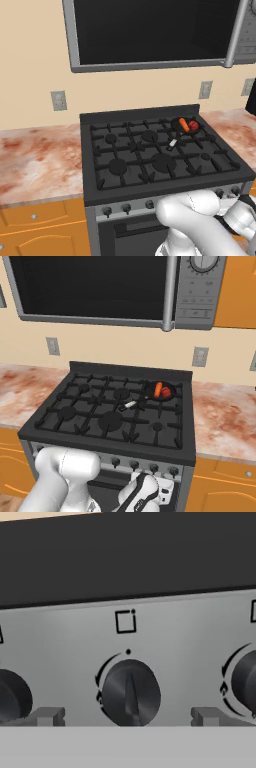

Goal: Put the carrot and bell pepper in the pan. Then turn on the rear right burner and set the heat to medium.

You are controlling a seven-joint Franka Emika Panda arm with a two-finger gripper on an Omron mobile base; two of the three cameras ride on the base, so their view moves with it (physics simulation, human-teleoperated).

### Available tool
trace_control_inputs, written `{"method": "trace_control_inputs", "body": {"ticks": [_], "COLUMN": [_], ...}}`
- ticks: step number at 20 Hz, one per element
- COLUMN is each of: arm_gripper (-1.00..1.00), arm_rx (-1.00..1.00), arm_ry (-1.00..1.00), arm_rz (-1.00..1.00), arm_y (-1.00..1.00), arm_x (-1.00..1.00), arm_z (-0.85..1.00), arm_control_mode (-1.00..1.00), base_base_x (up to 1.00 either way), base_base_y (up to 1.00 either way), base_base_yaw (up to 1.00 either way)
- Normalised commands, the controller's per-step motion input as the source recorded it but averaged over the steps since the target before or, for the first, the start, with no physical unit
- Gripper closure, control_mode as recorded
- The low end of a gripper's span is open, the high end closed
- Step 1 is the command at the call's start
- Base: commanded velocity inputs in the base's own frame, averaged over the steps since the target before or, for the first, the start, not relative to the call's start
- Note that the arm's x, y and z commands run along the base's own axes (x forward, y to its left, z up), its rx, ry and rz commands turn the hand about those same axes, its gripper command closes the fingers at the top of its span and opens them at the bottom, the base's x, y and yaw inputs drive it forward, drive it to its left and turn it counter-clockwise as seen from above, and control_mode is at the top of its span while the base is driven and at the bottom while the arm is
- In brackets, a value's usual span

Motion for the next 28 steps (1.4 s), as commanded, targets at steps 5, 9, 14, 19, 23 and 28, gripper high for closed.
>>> {"method": "trace_control_inputs", "body": {"ticks": [5, 9, 14, 19, 23, 28], "arm_gripper": [-1.00, -1.00, -1.00, 1.00, 1.00, 1.00], "arm_rx": [0.00, 0.00, 0.00, 0.00, 0.00, 0.00], "arm_ry": [0.00, 0.00, 0.00, 0.00, 0.00, 0.00], "arm_rz": [0.00, 0.00, 0.00, 0.00, 0.00, 0.00], "arm_y": [-0.05, -0.09, -0.05, 0.00, 0.00, 0.00], "arm_x": [0.17, 0.23, 0.12, 0.00, 0.00, 0.00], "arm_z": [0.00, 0.00, 0.00, 0.00, 0.00, 0.00], "arm_control_mode": [-1.00, -1.00, -1.00, -1.00, -1.00, -1.00], "base_base_x": [0.00, 0.00, 0.00, 0.00, 0.00, 0.00], "base_base_y": [0.00, 0.00, 0.00, 0.00, 0.00, 0.00], "base_base_yaw": [0.00, 0.00, 0.00, 0.00, 0.00, 0.00]}}
